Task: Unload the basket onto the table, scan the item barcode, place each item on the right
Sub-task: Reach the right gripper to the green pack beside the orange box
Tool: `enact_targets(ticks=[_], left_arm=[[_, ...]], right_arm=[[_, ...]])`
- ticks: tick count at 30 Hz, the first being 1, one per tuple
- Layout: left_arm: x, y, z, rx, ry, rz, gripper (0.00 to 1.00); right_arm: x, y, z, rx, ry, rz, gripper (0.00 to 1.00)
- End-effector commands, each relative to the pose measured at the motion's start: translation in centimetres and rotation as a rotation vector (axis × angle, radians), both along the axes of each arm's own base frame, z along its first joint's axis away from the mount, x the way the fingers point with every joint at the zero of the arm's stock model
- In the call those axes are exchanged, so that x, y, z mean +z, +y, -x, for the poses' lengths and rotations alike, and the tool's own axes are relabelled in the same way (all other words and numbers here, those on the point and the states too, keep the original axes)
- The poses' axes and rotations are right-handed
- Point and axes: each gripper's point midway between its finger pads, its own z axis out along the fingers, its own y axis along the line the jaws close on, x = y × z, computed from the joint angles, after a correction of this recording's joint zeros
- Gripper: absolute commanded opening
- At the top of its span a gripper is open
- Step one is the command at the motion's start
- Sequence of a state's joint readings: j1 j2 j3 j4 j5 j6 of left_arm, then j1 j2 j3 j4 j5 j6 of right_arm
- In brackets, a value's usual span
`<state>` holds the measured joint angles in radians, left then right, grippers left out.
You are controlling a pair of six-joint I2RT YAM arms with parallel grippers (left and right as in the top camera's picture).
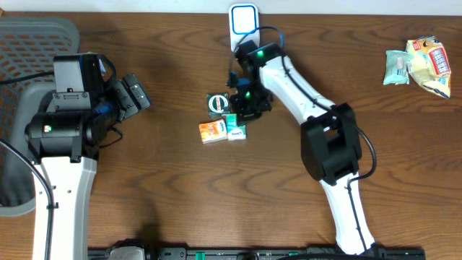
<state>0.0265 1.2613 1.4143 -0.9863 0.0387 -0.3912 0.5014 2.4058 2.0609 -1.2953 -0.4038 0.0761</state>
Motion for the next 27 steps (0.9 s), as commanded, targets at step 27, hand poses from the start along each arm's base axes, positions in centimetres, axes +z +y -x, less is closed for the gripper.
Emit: enact_targets(ticks=[27], left_arm=[[0.4, 0.4, 0.0, 0.001, -0.008, -0.016, 0.98]], right_arm=[[5.0, 2.1, 1.7, 0.132, -0.011, -0.112, 0.01]])
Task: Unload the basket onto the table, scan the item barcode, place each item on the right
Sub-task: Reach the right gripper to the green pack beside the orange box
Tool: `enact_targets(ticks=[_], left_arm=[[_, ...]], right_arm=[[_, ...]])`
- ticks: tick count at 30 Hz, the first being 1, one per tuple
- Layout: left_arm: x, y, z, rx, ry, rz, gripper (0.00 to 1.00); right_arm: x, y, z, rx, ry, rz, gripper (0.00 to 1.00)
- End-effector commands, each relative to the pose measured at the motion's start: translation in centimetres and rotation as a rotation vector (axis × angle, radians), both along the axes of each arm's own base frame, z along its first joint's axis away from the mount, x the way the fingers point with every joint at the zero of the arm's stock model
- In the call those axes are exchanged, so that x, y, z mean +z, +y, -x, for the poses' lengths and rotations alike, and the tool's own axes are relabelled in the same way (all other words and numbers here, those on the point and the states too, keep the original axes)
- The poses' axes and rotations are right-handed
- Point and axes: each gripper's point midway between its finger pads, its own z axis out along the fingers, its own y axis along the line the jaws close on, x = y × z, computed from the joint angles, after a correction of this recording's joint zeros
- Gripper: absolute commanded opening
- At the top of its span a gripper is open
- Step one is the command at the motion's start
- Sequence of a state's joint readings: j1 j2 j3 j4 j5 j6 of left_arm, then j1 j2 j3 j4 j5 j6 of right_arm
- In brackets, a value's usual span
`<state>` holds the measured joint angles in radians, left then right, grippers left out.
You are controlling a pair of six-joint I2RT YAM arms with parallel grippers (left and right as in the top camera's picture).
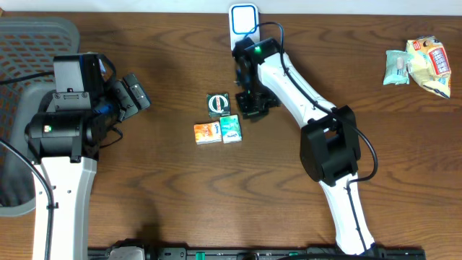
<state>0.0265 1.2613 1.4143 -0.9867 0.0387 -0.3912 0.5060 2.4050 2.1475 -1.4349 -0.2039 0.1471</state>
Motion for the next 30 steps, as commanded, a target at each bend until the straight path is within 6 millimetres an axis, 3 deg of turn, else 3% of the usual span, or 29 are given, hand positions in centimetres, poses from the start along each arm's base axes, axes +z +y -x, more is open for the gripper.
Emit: enact_targets(ticks=[1, 5, 13, 22, 25, 30], left_arm=[[0.4, 0.4, -0.1, 0.001, -0.008, -0.016, 0.98], [0.4, 0.4, 0.0, 0.001, -0.008, -0.016, 0.98], [0.3, 0.4, 0.0, 0.001, -0.008, -0.016, 0.98], [0.4, 0.4, 0.0, 0.001, -0.008, -0.016, 0.98], [0.4, 0.4, 0.0, 0.001, -0.008, -0.016, 0.97], [0.4, 0.4, 0.0, 0.001, -0.008, -0.016, 0.98]], right_arm=[[3.8, 5.7, 2.3, 0.187, 0.036, -0.333, 0.01], [2.8, 6.1, 2.6, 0.173, 0.024, -0.278, 0.01], [0.2, 4.9, 1.8, 0.1, -0.048, -0.091, 0.01], [-3.5, 1.1, 1.3, -0.006, -0.082, 0.103, 0.01], [-3.4, -1.0, 0.3, -0.06, -0.118, 0.192, 0.01], [-1.4, -4.7, -1.9, -0.115, -0.178, 0.305, 0.01]])
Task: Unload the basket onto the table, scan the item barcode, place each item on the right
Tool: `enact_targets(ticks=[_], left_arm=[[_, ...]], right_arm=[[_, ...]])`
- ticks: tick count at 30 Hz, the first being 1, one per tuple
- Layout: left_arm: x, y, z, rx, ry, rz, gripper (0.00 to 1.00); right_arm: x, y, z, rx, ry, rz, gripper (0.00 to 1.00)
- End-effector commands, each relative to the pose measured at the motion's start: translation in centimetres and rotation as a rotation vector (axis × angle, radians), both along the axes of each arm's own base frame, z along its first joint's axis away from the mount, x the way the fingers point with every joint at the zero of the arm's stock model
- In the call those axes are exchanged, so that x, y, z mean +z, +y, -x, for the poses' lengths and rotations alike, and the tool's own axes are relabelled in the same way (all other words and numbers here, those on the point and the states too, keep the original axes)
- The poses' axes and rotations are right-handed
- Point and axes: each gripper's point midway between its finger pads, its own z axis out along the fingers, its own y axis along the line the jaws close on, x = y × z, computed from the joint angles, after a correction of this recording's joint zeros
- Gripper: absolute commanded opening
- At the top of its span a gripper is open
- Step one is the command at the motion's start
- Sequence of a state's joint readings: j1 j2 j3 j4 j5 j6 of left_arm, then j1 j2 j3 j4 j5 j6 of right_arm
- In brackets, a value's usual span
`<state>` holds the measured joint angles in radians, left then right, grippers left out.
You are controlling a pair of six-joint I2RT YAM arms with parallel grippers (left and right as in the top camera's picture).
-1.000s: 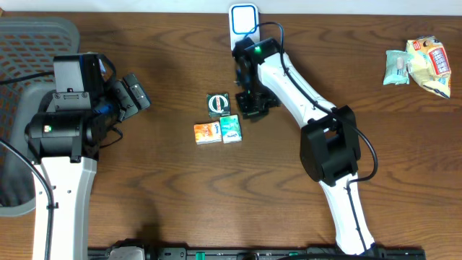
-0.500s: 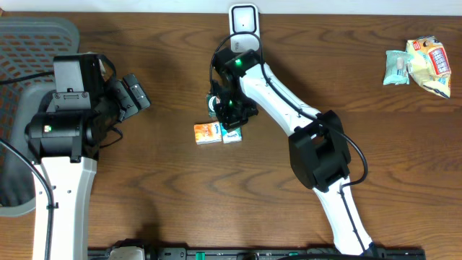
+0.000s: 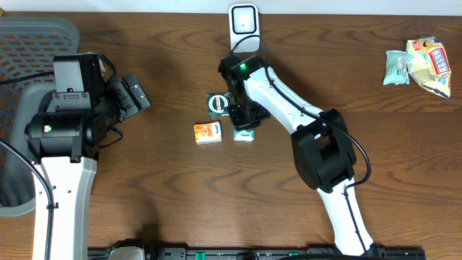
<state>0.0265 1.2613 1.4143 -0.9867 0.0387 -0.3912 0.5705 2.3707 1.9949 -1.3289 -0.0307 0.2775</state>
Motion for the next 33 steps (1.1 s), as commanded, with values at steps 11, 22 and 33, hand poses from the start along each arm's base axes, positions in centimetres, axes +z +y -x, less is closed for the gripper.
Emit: enact_targets(ticks=[11, 22, 33], left_arm=[[0.3, 0.4, 0.0, 0.001, -0.008, -0.016, 0.98], [0.4, 0.4, -0.1, 0.001, -0.008, -0.016, 0.98], [0.3, 0.4, 0.0, 0.001, -0.008, -0.016, 0.98]], right_arm=[[4.5, -1.8, -2.5, 0.0, 0.001, -0.106, 0.06], [3.7, -0.9, -1.8, -0.037, -0.12, 0.116, 0.43], [0.5, -0.9, -1.2, -0.063, -0.265, 0.294, 0.42]])
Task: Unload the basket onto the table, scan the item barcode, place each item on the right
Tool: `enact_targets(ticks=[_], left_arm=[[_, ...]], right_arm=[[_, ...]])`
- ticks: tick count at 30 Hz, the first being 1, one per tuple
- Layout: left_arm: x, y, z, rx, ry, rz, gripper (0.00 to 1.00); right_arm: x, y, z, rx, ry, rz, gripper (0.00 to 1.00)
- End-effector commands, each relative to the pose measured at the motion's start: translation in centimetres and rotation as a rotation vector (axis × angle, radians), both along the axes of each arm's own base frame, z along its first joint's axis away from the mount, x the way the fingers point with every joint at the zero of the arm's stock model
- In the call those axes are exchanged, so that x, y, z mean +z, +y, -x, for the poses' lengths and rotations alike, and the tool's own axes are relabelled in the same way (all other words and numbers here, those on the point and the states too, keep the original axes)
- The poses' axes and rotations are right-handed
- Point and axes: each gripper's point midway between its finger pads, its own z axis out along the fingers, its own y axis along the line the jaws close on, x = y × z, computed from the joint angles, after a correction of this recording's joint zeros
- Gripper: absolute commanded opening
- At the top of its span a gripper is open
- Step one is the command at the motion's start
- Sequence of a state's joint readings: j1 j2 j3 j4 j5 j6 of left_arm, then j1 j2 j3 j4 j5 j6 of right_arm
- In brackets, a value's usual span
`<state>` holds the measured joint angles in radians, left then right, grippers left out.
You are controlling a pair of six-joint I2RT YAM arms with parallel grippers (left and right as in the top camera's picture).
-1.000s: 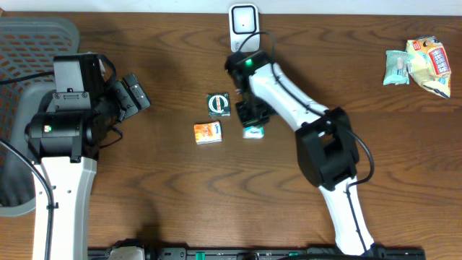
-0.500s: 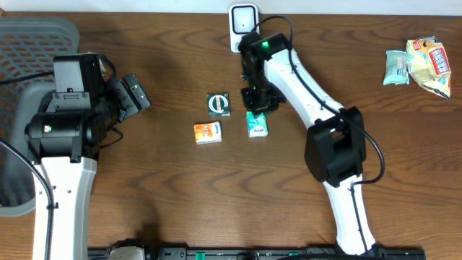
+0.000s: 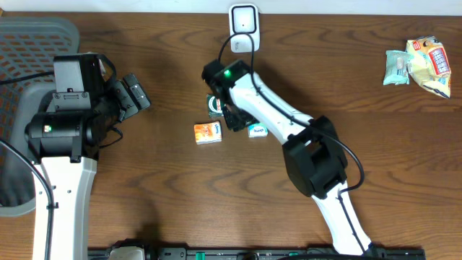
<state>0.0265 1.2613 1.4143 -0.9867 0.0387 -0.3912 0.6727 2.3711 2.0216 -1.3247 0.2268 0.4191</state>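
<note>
Three small items lie mid-table: a round dark green tin [image 3: 213,105], an orange box [image 3: 208,133] and a teal and white box [image 3: 258,130]. The white barcode scanner [image 3: 244,19] stands at the far edge. My right gripper [image 3: 230,118] points down between the tin and the teal box, just right of the tin and partly covering it. Its fingers are hidden under the wrist, so I cannot tell whether they hold anything. My left gripper [image 3: 134,93] hovers far to the left, open and empty.
A grey mesh basket [image 3: 32,36] sits at the far left behind the left arm. Two snack packets [image 3: 421,63] lie at the far right corner. The right arm's white links [image 3: 289,119] stretch across the table's middle right.
My right gripper has moved left, off the teal box and up against the green tin. The teal box now lies further right, uncovered. The left arm has not moved.
My right gripper stood behind the items, right of the tin, with the teal box touching the orange box. Then the two boxes lay slightly further left. Then the gripper was over the teal box, apart from the orange one. Now it is beside the tin.
</note>
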Motion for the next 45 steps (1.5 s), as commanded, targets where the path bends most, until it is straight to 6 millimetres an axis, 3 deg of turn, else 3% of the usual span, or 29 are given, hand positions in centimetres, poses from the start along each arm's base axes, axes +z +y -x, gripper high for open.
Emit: enact_targets(ticks=[1, 3, 8, 15, 23, 26, 31, 38, 41, 45], left_arm=[[0.4, 0.4, -0.1, 0.001, -0.009, -0.016, 0.98], [0.4, 0.4, -0.1, 0.001, -0.008, -0.016, 0.98], [0.4, 0.4, -0.1, 0.001, -0.008, -0.016, 0.98], [0.4, 0.4, -0.1, 0.001, -0.008, -0.016, 0.98], [0.4, 0.4, -0.1, 0.001, -0.008, -0.016, 0.98], [0.4, 0.4, -0.1, 0.001, -0.008, -0.016, 0.98], [0.4, 0.4, -0.1, 0.001, -0.008, -0.016, 0.98], [0.4, 0.4, -0.1, 0.001, -0.008, -0.016, 0.98], [0.4, 0.4, -0.1, 0.001, -0.008, -0.016, 0.98], [0.4, 0.4, -0.1, 0.001, -0.008, -0.016, 0.98]], right_arm=[[-0.9, -1.5, -0.2, -0.056, -0.075, 0.094, 0.4], [-1.6, -1.7, 0.0, -0.057, -0.071, 0.098, 0.33], [-1.7, -2.0, 0.1, -0.064, -0.06, 0.096, 0.02], [1.2, -0.8, -1.0, 0.009, 0.006, -0.023, 0.01], [6.3, 4.7, -1.1, 0.211, 0.247, -0.721, 0.01], [7.6, 5.0, -0.5, 0.27, 0.314, -0.955, 0.01], [7.2, 3.6, -0.2, 0.242, 0.369, -1.182, 0.01], [2.3, -0.1, 0.8, 0.038, 0.427, -1.29, 0.01], [0.7, -2.3, 0.1, -0.053, 0.409, -1.284, 0.02], [-0.1, -6.1, -1.5, -0.156, 0.374, -1.203, 0.19]])
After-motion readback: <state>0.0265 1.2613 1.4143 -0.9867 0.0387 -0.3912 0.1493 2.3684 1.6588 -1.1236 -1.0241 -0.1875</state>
